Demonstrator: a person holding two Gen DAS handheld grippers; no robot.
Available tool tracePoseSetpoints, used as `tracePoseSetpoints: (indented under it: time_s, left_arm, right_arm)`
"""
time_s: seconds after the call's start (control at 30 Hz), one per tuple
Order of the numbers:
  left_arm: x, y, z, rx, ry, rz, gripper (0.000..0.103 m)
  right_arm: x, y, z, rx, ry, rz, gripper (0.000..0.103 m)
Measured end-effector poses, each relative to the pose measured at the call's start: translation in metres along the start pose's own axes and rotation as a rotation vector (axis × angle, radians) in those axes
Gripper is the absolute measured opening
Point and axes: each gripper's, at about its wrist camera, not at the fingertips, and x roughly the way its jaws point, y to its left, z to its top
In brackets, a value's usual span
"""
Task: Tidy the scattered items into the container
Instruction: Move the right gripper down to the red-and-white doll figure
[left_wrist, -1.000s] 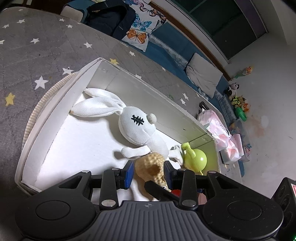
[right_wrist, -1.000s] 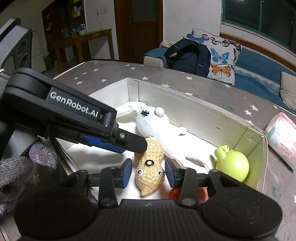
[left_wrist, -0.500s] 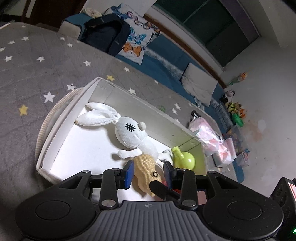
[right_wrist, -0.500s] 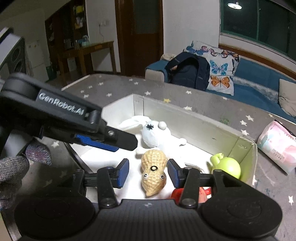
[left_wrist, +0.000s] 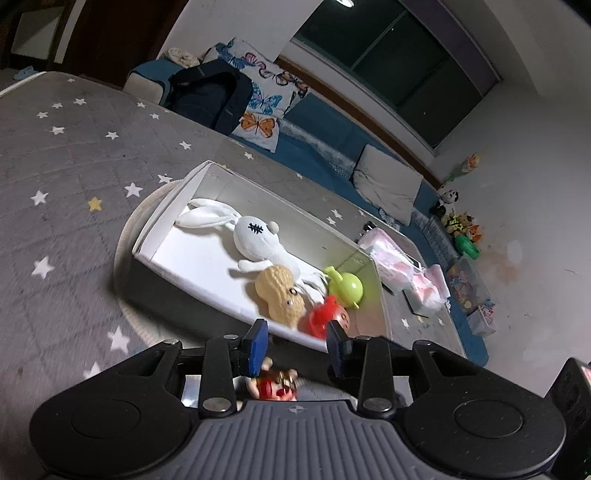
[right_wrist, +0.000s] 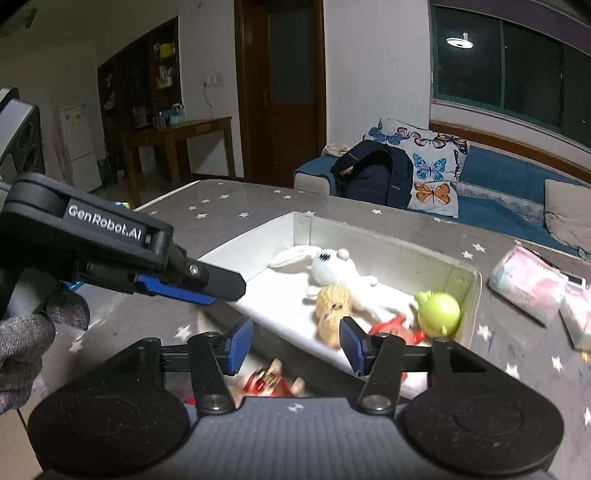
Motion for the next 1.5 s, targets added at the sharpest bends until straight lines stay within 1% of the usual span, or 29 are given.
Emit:
tracePoseSetpoints:
  time_s: [0.07, 0.27, 0.4, 0.6, 0.8, 0.93, 1.1, 1.23, 1.33, 1.5]
  left_arm:
    - [-0.01, -0.003, -0.011, 0.013, -0.014, 0.015, 0.037]
    - [-0.032, -0.006, -0.041, 0.049, -0.04, 0.036, 0.037]
    - [-0.039, -0.001, -0.06, 0.049, -0.034, 0.032, 0.037]
    - [-0.045, -0.002, -0.074, 0.06, -0.026, 0.048, 0.037]
    - [-0.056, -0.006, -0.083, 0.067, -0.048, 0.055, 0.037]
    - [-0.069, -0.002, -0.089, 0.05, -0.08, 0.062, 0.037]
    - [-0.083, 0.005, -0.095, 0.021, -0.109, 0.076, 0.037]
    - [-0.092, 0.005, -0.099, 0.019, -0.131, 0.08, 0.037]
    - [-0.094, 0.005, -0.102, 0.025, -0.136, 0.082, 0.037]
    - [-0.088, 0.003, -0.105, 0.028, -0.126, 0.064, 0.037]
  right_arm:
    - [-0.011, 0.009, -0.01, -0.003, -0.015, -0.011, 0.062]
    - [-0.042, 0.029, -0.041, 0.031, -0.066, -0.036, 0.063]
    - [-0.053, 0.037, -0.06, 0.028, -0.08, -0.075, 0.063]
    - [-0.07, 0.035, -0.081, 0.045, -0.107, -0.113, 0.064]
    - [-0.084, 0.021, -0.084, 0.073, -0.139, -0.126, 0.064]
    - [-0.092, 0.018, -0.086, 0.1, -0.16, -0.089, 0.064]
    - [-0.088, 0.021, -0.092, 0.118, -0.154, -0.055, 0.064]
    - [-0.086, 0.027, -0.093, 0.136, -0.168, -0.032, 0.064]
    - [-0.088, 0.029, -0.096, 0.151, -0.175, -0.019, 0.065]
    - [-0.09, 0.031, -0.103, 0.151, -0.17, -0.03, 0.066]
